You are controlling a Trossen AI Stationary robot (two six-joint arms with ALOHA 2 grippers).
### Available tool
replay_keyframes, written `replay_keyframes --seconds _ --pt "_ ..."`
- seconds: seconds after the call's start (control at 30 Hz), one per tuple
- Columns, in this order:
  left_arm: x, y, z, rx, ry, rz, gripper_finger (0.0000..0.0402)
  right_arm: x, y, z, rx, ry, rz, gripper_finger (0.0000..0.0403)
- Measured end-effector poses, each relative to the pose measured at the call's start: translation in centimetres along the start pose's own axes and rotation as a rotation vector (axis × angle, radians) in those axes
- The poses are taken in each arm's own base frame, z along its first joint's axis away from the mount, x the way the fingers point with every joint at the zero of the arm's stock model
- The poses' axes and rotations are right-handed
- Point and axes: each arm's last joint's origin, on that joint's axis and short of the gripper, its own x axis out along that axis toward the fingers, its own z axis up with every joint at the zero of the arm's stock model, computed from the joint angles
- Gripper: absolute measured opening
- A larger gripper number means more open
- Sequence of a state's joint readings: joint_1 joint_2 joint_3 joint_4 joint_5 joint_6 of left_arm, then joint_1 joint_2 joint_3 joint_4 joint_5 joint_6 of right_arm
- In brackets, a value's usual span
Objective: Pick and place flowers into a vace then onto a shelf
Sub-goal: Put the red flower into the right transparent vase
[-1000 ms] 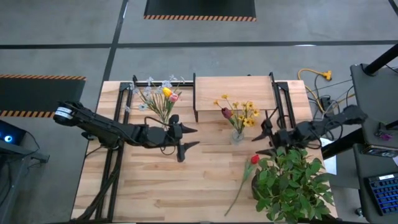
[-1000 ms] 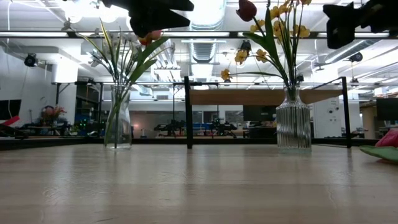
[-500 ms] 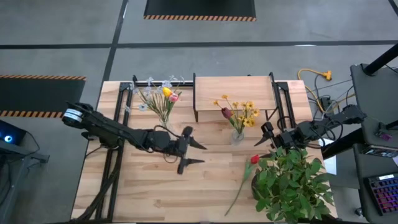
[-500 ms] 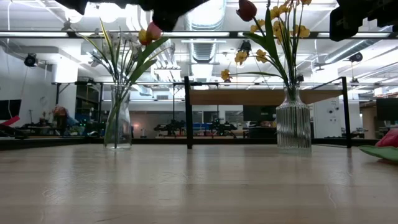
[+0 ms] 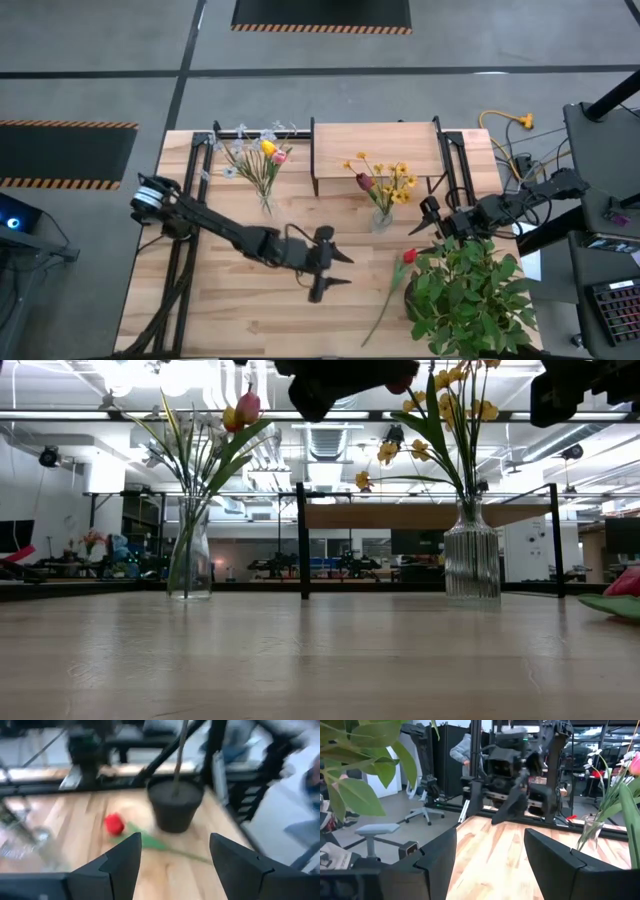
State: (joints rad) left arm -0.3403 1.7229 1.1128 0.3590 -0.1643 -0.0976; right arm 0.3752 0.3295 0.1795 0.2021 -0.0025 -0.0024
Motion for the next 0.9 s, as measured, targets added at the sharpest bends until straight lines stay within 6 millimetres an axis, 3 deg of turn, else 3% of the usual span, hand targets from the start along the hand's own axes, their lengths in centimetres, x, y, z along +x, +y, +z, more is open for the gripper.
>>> replay_keyframes --seconds 0.2,0.33,0.6,0.9 --pt "1.6 -2.3 1.2 -0.016 0.153 0.227 0.0218 0.0 0.0 -0.1 0.002 0.013 -0.001 0.0224" --pt "3.0 -3.5 1.2 -0.095 0.172 0.246 0.0218 0.0 0.0 -0.1 0.001 0.013 -0.001 0.0224" --pt "6.7 -4.5 -1.2 -0.240 0.202 0.267 0.0218 0.0 0.0 -0.2 0.002 0.022 -0.001 0.0224" --pt "11.8 -5.6 -3.7 -0.254 0.227 0.260 0.0218 0.2 0.0 -0.4 0.008 0.043 -0.002 0.0224"
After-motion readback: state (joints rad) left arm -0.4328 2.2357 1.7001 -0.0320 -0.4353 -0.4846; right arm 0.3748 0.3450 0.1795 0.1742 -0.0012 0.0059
